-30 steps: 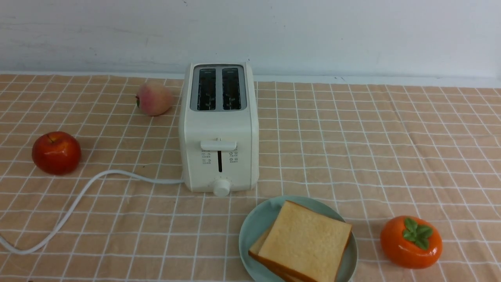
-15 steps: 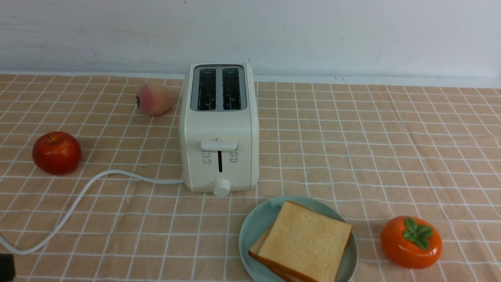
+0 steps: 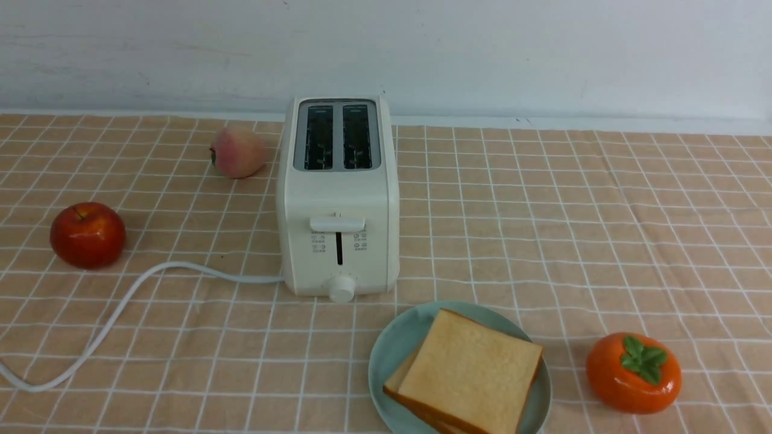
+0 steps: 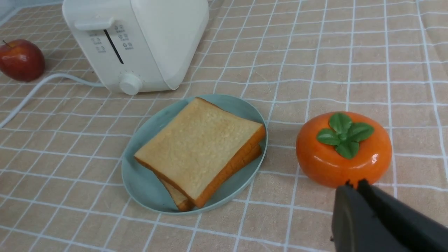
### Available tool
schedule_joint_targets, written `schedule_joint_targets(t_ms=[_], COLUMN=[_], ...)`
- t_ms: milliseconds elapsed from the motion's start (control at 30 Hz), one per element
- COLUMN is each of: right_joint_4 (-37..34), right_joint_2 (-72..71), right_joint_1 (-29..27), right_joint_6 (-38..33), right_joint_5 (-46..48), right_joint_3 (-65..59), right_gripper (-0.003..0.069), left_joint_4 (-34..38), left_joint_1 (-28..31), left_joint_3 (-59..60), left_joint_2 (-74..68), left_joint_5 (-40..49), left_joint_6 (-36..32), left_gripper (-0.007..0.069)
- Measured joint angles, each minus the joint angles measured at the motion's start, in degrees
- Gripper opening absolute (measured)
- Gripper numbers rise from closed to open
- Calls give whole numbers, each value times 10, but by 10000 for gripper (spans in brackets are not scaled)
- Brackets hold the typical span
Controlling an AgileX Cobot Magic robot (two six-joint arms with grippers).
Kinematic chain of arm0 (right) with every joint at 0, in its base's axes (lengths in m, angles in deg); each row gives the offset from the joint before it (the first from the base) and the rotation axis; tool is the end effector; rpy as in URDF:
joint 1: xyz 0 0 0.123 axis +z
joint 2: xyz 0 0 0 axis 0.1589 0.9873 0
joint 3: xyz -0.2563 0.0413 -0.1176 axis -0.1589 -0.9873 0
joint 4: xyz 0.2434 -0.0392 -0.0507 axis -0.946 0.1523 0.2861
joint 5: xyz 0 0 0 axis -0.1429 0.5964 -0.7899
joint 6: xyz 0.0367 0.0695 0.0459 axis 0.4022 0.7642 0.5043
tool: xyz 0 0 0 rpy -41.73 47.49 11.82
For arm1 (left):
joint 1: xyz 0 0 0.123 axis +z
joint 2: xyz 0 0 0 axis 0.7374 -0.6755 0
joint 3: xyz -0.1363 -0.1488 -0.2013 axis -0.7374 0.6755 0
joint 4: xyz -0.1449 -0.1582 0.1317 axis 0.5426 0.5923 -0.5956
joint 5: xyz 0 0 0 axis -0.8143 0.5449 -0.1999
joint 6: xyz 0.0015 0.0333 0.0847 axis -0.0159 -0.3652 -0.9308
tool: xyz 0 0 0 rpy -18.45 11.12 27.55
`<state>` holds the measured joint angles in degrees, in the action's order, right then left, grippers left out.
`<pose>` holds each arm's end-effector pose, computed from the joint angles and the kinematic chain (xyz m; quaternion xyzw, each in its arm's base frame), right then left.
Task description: Take toasted bread from bread machine on light coffee tablecloth place on plate.
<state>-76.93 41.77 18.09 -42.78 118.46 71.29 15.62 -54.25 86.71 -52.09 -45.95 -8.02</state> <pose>0.0472 0.0269 0.2543 -0.0549 0.8176 0.1780 0.5449 0.0503 -0.0068 0.1693 -0.0784 0.8162 -0.1265 0.5583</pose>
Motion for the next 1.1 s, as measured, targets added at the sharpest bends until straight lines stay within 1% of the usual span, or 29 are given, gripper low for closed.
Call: schedule_joint_targets(t_ms=[133,367,433,633,1100], right_joint_4=[0,0,0,0,0], right_joint_2=[0,0,0,0,0], right_joint_1=[0,0,0,0,0], right_joint_6=[0,0,0,0,0], right_joint_5=[1,1,1,1,2], right_joint_3=[0,0,0,0,0], right_gripper=[17,25,26,29,33], left_joint_4=[-3,-5,-5,-5,-5], left_joint_1=[20,20,19,-18,-18], left_joint_3=[7,7,7,7,7], left_joint_2=[0,0,0,0,0], left_joint_5=[-12,-16,-16,-16,-17], left_joint_6=[17,19,19,21,21], left_gripper=[3,11,11,15,21])
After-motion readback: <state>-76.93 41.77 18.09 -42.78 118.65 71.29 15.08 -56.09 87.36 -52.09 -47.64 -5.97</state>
